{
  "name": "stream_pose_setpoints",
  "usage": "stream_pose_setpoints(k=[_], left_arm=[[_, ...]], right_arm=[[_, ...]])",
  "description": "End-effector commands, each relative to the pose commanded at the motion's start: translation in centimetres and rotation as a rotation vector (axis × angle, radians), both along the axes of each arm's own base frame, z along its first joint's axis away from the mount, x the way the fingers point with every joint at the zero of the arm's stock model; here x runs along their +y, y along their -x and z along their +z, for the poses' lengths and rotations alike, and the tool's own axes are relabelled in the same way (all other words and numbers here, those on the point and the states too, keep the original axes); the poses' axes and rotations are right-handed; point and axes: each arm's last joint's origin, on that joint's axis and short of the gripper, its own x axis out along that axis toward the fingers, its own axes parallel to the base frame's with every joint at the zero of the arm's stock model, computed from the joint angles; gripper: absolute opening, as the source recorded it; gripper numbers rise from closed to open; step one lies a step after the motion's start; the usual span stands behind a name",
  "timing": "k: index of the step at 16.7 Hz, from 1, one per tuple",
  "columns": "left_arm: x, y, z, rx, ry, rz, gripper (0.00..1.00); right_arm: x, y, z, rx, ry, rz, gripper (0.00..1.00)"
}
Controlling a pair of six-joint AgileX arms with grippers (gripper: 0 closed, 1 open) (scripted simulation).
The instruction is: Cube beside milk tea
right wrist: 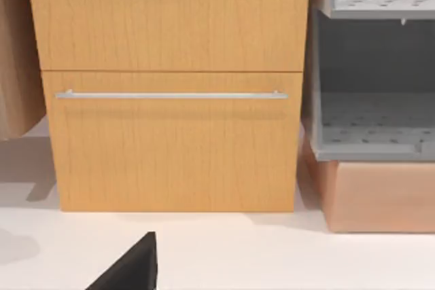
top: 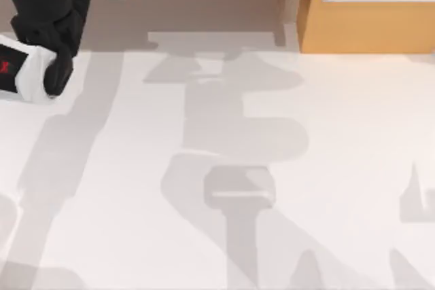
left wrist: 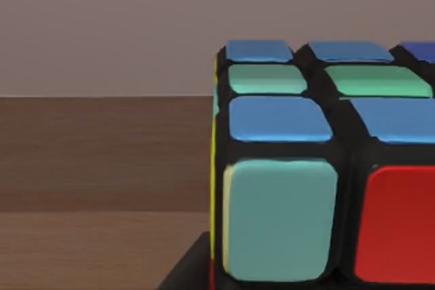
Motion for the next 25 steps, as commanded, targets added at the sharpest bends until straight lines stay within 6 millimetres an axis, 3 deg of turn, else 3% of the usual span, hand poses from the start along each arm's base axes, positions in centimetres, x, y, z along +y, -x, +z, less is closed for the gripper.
stream_pose_setpoints(k=[5, 7, 9, 12, 16, 19, 22, 25], left_arm=[[0.0, 0.0, -0.1, 0.006, -0.003, 0.000, 0.00], [1.1, -0.3, 1.3, -0.015, -0.026, 0.013, 0.00], [3.9, -0.4, 3.8, -0.028, -0.083, 0.056, 0.00], [10.6, 0.8, 7.7, 0.021, -0.215, 0.169, 0.00], [20.1, 5.8, 11.3, 0.246, -0.394, 0.319, 0.00], [25.8, 10.8, 11.5, 0.529, -0.451, 0.381, 0.00], [28.6, 15.9, 9.4, 0.879, -0.395, 0.346, 0.00], [29.3, 20.0, 6.7, 1.187, -0.273, 0.242, 0.00]], right_arm=[[0.0, 0.0, 0.0, 0.000, 0.000, 0.000, 1.00], [0.0, 0.0, 0.0, 0.000, 0.000, 0.000, 1.00], [0.0, 0.0, 0.0, 0.000, 0.000, 0.000, 1.00], [0.0, 0.0, 0.0, 0.000, 0.000, 0.000, 1.00], [0.0, 0.0, 0.0, 0.000, 0.000, 0.000, 1.00], [0.0, 0.0, 0.0, 0.000, 0.000, 0.000, 1.00], [0.0, 0.0, 0.0, 0.000, 0.000, 0.000, 1.00], [0.0, 0.0, 0.0, 0.000, 0.000, 0.000, 1.00]])
